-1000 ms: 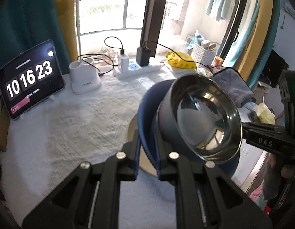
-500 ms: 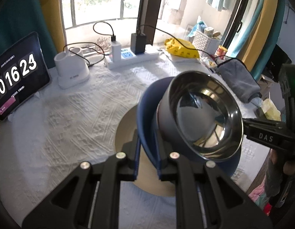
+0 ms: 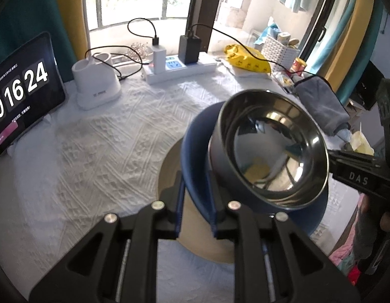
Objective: Organize plates and bowls
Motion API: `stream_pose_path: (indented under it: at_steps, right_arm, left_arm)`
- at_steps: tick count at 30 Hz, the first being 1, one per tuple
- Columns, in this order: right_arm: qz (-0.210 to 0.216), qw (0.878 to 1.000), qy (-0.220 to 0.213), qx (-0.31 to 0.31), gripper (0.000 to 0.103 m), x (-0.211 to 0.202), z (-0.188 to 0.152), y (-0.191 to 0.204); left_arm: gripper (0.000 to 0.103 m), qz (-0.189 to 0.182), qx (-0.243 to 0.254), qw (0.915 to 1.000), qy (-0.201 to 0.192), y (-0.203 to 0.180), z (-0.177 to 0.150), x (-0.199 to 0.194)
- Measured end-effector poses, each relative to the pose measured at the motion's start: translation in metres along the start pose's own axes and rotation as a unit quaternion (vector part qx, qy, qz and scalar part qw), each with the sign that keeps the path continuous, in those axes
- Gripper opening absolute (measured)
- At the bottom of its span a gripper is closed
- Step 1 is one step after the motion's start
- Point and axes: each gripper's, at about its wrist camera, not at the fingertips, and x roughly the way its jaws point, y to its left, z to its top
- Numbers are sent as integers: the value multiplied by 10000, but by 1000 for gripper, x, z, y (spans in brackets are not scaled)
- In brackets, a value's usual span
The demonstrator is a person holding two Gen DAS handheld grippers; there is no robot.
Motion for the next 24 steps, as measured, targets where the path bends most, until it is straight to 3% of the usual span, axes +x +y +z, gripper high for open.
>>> stream_pose_path:
  at_steps: [5,10,15,17,22,24]
  right_arm:
    - [3,10000,-5,52,12,0,-1,-3]
    - [37,9998,-19,169,21,-1,-2,-8]
    - [4,9998,-41,177,25,-4,-5,-7]
    - [-8,9998,-81,168,26,-7,-6,-7]
    - [-49,9996,-221,140,36,-18,-10,-5]
    - [-83,9995,-280,92,37,-23,-13,-3]
  left_arm:
    - [18,-29,-61,10000,29,0,-1,-1]
    - [19,-35,-119,9999,33,2,-2,-3]
    - [22,165,-192,9995,-211,3,-5,-14]
    - [25,281,-184,9988,-357,3,-6,-20]
    - [43,407,-178,9972,-601,2,-11,-37]
    - [44,454,-136,9965,-683,-1,-13,-44]
